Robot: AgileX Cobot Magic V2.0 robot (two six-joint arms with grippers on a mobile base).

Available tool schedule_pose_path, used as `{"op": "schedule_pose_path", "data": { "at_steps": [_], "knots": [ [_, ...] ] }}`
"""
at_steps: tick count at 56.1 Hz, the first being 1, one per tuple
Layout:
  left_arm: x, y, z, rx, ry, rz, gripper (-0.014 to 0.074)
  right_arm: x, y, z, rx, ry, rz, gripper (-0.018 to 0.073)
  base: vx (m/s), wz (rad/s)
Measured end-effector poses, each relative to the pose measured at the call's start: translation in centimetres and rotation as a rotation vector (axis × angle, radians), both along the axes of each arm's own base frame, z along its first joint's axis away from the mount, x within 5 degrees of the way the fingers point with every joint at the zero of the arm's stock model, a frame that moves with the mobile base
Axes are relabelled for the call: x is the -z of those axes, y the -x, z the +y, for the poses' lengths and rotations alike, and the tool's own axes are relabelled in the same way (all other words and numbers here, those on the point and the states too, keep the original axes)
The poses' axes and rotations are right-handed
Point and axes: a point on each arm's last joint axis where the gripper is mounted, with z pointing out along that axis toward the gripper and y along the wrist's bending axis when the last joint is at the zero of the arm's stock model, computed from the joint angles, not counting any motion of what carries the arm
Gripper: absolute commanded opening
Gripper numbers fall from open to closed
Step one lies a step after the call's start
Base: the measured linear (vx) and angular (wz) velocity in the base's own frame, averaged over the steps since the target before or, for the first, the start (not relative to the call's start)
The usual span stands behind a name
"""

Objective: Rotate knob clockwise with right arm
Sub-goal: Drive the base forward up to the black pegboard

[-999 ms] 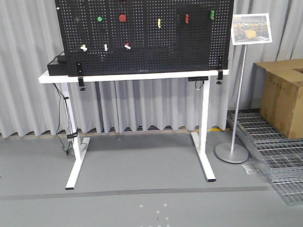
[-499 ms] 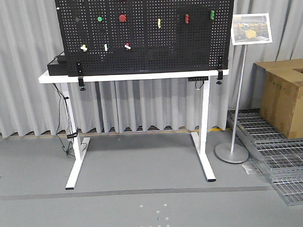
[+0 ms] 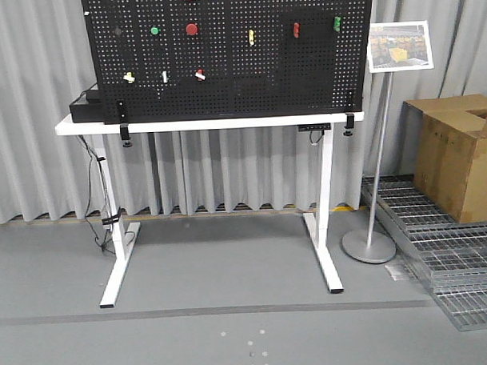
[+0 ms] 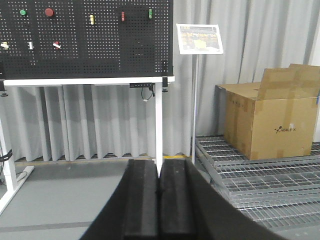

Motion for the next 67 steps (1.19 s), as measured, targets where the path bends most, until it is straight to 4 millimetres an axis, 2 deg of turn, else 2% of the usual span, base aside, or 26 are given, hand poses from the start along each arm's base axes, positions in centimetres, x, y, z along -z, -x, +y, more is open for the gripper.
{"op": "schedule_pose_path", "data": {
  "at_steps": [35, 67],
  "knots": [
    [0.00, 0.00, 0.00, 0.000, 0.000, 0.000, -0.0006, 0.00, 0.00, 0.00, 0.000, 0.000, 0.000, -0.0009, 0.21, 0.07],
    [0.00, 0.00, 0.00, 0.000, 0.000, 0.000, -0.0006, 0.00, 0.00, 0.00, 0.000, 0.000, 0.000, -0.0009, 0.38, 0.06]
  ]
}}
